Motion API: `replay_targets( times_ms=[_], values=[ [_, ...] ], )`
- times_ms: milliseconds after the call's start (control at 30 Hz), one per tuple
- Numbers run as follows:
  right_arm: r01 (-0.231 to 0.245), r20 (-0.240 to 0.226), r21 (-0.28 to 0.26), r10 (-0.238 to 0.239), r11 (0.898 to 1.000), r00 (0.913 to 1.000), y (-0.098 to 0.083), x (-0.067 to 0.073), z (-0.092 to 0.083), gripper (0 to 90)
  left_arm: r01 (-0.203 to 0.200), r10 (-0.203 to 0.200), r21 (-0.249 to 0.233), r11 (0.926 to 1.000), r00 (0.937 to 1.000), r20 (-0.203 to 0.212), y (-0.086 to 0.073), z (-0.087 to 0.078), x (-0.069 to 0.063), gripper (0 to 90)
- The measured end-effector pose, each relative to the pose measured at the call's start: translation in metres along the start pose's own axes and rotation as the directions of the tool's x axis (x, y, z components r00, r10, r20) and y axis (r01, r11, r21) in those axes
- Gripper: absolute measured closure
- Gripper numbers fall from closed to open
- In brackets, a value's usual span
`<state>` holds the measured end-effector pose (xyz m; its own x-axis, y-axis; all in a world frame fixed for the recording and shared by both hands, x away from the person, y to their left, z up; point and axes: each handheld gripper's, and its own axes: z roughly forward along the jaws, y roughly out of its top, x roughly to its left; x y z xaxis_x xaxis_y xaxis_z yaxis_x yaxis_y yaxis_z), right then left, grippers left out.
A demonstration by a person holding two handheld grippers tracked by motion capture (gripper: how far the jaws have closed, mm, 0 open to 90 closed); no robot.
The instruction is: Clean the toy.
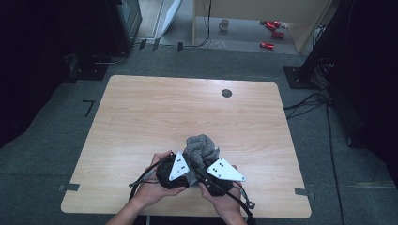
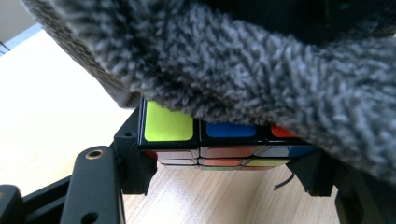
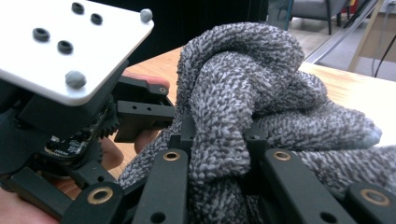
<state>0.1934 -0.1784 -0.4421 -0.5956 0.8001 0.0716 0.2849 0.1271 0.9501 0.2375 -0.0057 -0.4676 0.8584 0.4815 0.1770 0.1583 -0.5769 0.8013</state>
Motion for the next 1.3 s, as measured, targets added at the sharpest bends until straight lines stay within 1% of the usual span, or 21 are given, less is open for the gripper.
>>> replay_targets(
  times_ms=[67,167,233,300,333,367,400,467,500,533,600,667,700,767,800,867,933,1067,1133,1233,1300],
  values=[
    [-0.005,0.002,-0.003,0.005,1.0,1.0,0.001,-0.005,-0.001,78.3,0.005,-0.005,-0.005,1.0,1.0,0.006,0.0,0.0,0.001,34.9],
    [-0.068,0.063,-0.016,0.068,0.998,0.9957,0.003,-0.023,-0.006,78.3,0.013,-0.013,-0.015,0.9998,0.9998,0.018,0.0,0.0,0.001,34.9],
    [-0.102,0.049,-0.02,0.102,0.995,0.9935,0.003,-0.026,-0.007,78.3,0.012,-0.012,-0.013,0.9998,0.9997,0.02,0.001,0.0,0.001,34.9],
    [-0.057,0.047,-0.023,0.058,0.998,0.9972,0.001,-0.017,-0.006,77.8,0.011,-0.011,-0.007,0.9999,0.9998,0.014,0.001,0.002,0.0,34.9],
    [-0.021,0.041,-0.024,0.022,0.999,0.9989,0.001,-0.011,-0.004,77.7,0.012,-0.012,-0.006,0.9999,0.9998,0.014,0.0,0.001,0.0,34.9],
    [-0.006,0.027,-0.02,0.007,1.0,0.9996,0.001,-0.007,-0.002,77.7,0.013,-0.012,-0.006,0.9999,0.9999,0.012,0.0,0.001,0.001,34.9],
    [-0.008,0.025,-0.019,0.009,1.0,0.9997,0.001,-0.007,-0.002,77.8,0.014,-0.014,-0.008,0.9999,0.9998,0.011,0.0,0.0,0.001,34.9],
    [-0.041,0.017,-0.025,0.041,0.999,0.999,0.002,-0.015,-0.003,77.8,0.015,-0.015,-0.021,0.9997,0.9997,0.018,0.0,-0.002,0.002,34.9],
    [-0.052,0.038,-0.032,0.053,0.998,0.9978,0.003,-0.022,-0.004,77.8,0.021,-0.02,-0.036,0.9991,0.9994,0.029,0.0,-0.003,0.002,34.9],
    [-0.083,0.052,-0.035,0.085,0.996,0.995,0.003,-0.029,-0.007,77.8,0.024,-0.022,-0.048,0.9985,0.999,0.038,0.0,-0.004,0.003,34.9],
    [-0.148,0.052,-0.035,0.15,0.988,0.9873,0.001,-0.042,-0.009,77.9,0.045,-0.038,-0.096,0.9944,0.9965,0.075,0.001,-0.008,0.004,34.9],
    [-0.155,0.04,-0.015,0.156,0.988,0.987,-0.001,-0.047,-0.007,78.1,0.052,-0.04,-0.127,0.9905,0.9944,0.098,0.002,-0.011,0.005,34.9],
    [-0.153,0.033,-0.017,0.154,0.988,0.9876,-0.001,-0.047,-0.007,78.2,0.047,-0.033,-0.138,0.9893,0.9948,0.097,0.002,-0.013,0.005,34.9],
    [-0.173,0.005,-0.024,0.173,0.985,0.9849,0.001,-0.047,-0.007,78.2,0.057,-0.039,-0.16,0.9854,0.9932,0.11,0.0,-0.015,0.007,34.9],
    [-0.178,-0.009,-0.025,0.178,0.984,0.9839,0.002,-0.048,-0.008,78.1,0.076,-0.053,-0.18,0.9807,0.99,0.131,0.0,-0.017,0.009,34.9],
    [-0.188,-0.038,-0.037,0.186,0.982,0.9818,0.004,-0.05,-0.009,78.1,0.082,-0.052,-0.209,0.9746,0.9882,0.144,0.0,-0.02,0.01,34.9],
    [-0.194,-0.023,-0.024,0.194,0.981,0.9808,0.002,-0.051,-0.009,78.1,0.08,-0.046,-0.229,0.9702,0.9876,0.15,0.0,-0.022,0.01,34.9],
    [-0.233,-0.031,-0.007,0.232,0.973,0.9722,-0.003,-0.056,-0.007,78.2,0.088,-0.053,-0.209,0.974,0.9848,0.165,-0.002,-0.019,0.012,34.9],
    [-0.233,-0.057,-0.03,0.231,0.972,0.9712,0.0,-0.053,-0.009,78.2,0.083,-0.051,-0.196,0.9771,0.9851,0.164,-0.003,-0.017,0.012,34.9],
    [-0.201,-0.055,-0.055,0.199,0.978,0.9786,0.006,-0.046,-0.012,78.3,0.085,-0.048,-0.209,0.9742,0.9837,0.173,-0.003,-0.019,0.012,34.9],
    [-0.219,-0.065,-0.051,0.216,0.974,0.9742,0.004,-0.048,-0.012,78.3,0.078,-0.039,-0.219,0.9726,0.9834,0.177,-0.002,-0.022,0.012,34.9]
  ],
)
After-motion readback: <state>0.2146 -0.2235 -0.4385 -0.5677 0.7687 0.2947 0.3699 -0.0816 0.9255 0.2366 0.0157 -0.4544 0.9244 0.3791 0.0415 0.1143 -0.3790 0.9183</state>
